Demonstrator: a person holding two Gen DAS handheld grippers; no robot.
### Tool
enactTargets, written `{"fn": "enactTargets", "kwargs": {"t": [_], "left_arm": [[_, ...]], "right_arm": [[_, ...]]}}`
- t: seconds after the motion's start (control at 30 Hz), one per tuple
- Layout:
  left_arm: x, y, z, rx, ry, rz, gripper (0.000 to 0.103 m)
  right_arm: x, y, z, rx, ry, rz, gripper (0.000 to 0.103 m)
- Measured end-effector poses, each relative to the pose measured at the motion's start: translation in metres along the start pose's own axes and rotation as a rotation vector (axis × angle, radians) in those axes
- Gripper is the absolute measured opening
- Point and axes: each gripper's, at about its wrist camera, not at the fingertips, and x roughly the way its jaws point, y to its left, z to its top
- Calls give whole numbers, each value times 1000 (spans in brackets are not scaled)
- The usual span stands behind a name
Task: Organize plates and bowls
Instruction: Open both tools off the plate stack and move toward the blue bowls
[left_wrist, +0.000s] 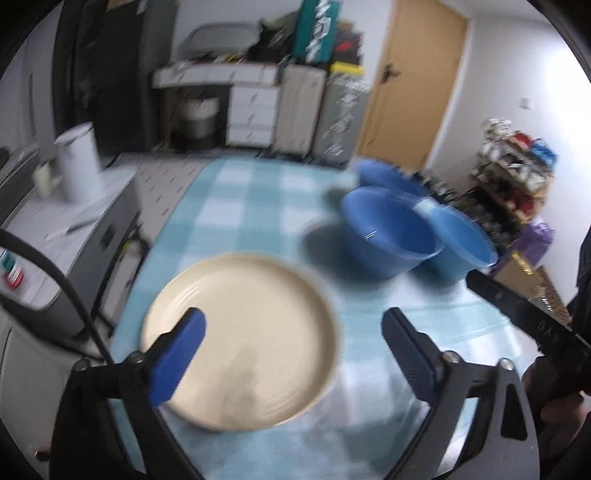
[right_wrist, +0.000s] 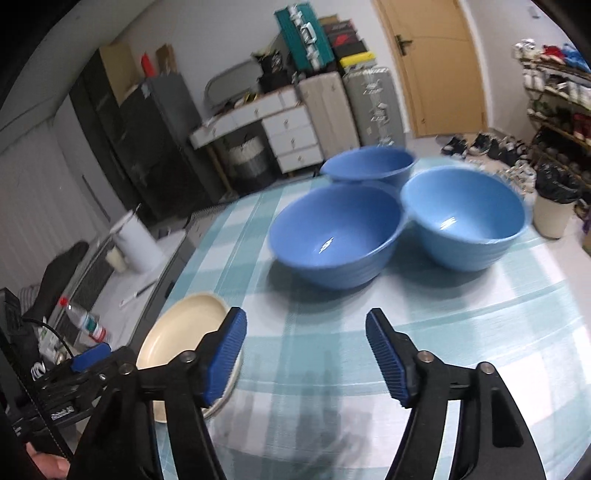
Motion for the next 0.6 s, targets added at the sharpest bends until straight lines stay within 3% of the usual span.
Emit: {"fn": "enactTargets", "kwargs": {"t": [0.1, 0.37, 0.6], "left_arm": [[3, -36, 9, 39, -41, -65, 102], [29, -120, 17, 119, -60, -173, 103], [50, -147, 12, 129, -34, -157, 103]], "right_arm": [[-24, -18, 8, 2, -62, -24, 79], [-73, -66, 18, 3, -157, -109, 84], [-82, -117, 16, 51, -145, -140, 84]]}}
